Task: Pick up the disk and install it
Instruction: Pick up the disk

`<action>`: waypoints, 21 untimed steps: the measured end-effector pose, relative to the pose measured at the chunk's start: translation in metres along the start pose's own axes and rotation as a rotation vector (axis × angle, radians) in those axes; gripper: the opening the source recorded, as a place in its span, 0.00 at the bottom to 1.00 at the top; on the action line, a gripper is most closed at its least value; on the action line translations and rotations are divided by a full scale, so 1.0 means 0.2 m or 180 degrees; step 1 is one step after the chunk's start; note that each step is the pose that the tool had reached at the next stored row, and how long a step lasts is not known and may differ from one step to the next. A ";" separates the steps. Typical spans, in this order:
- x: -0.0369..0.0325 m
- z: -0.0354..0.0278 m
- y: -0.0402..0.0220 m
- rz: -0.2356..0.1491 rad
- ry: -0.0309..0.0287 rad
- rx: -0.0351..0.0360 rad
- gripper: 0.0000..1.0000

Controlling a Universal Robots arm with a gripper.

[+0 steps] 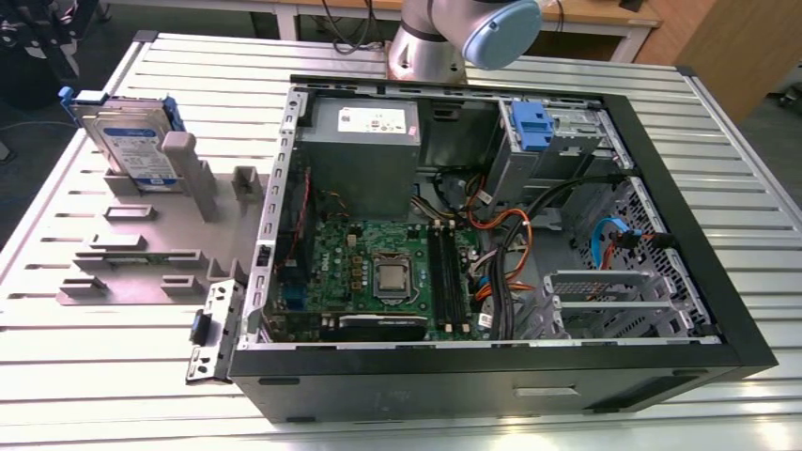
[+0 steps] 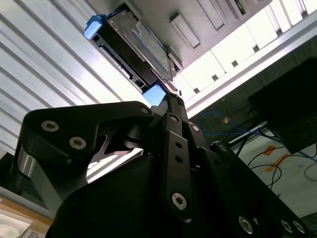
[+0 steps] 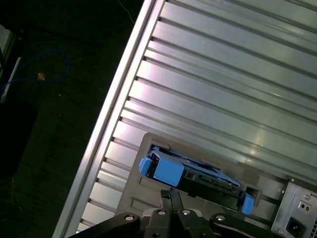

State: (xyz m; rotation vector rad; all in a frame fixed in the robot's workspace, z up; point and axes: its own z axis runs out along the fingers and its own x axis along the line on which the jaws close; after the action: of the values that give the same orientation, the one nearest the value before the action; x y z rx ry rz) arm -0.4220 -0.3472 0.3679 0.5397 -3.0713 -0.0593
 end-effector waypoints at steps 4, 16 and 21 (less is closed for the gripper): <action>0.000 0.000 0.000 -0.0006 0.0000 0.0000 0.11; 0.000 0.000 0.000 -0.0047 0.0002 0.0001 0.11; 0.000 0.000 0.000 -0.0095 0.0004 0.0002 0.11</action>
State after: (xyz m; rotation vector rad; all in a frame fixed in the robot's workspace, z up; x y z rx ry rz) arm -0.4219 -0.3472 0.3678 0.5853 -3.0624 -0.0588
